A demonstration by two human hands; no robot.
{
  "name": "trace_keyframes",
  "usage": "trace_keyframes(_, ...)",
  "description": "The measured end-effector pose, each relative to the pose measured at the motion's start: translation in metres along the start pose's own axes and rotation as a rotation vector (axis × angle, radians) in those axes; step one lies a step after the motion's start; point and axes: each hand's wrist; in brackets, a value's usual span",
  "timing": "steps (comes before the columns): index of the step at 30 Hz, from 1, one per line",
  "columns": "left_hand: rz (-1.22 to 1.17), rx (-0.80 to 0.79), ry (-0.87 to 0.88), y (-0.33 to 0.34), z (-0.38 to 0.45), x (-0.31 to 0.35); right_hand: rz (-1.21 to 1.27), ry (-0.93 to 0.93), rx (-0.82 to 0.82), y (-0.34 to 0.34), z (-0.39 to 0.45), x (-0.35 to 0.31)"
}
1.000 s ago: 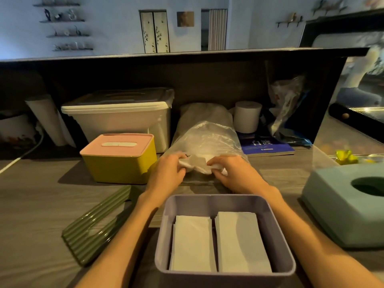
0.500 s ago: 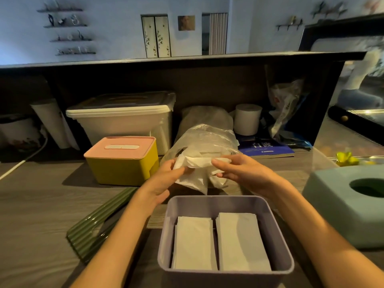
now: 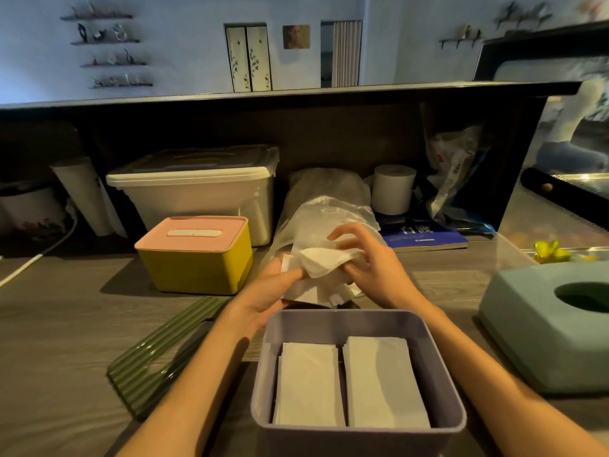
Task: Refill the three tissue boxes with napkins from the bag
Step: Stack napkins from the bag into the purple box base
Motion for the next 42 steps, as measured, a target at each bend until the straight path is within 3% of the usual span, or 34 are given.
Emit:
trace_keyframes(4, 0.027, 0.034, -0.025, -0.001, 0.0, 0.0, -0.048, -0.04, 0.146, -0.007, 0.001, 0.001)
trace_keyframes(7, 0.03, 0.031, -0.013, 0.0, -0.002, 0.0, 0.048, 0.013, 0.185, -0.014, 0.002, -0.001)
trace_keyframes(10, 0.006, 0.051, 0.008, -0.002, -0.001, 0.0, 0.163, 0.054, 0.066, -0.019, 0.002, -0.005)
trace_keyframes(17, 0.069, 0.066, 0.165, 0.0, -0.004, 0.004, -0.033, 0.088, -0.217, -0.014, 0.0, 0.002)
trace_keyframes(33, -0.124, 0.064, 0.232, -0.006, -0.014, 0.014, 0.018, 0.138, -0.242, -0.019, 0.0, -0.009)
trace_keyframes(37, -0.121, 0.046, 0.164, -0.007, -0.014, 0.015, 0.205, 0.122, -0.187, -0.028, -0.003, -0.021)
trace_keyframes(42, -0.172, -0.074, 0.006, -0.005, -0.023, 0.013, 0.357, 0.111, -0.278, -0.042, -0.007, -0.032)
Point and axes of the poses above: each hand's wrist, its own z-axis towards the middle knuckle, its own y-axis out of the palm, x = y × z, and after that the axes turned 2 degrees about -y, right-handed
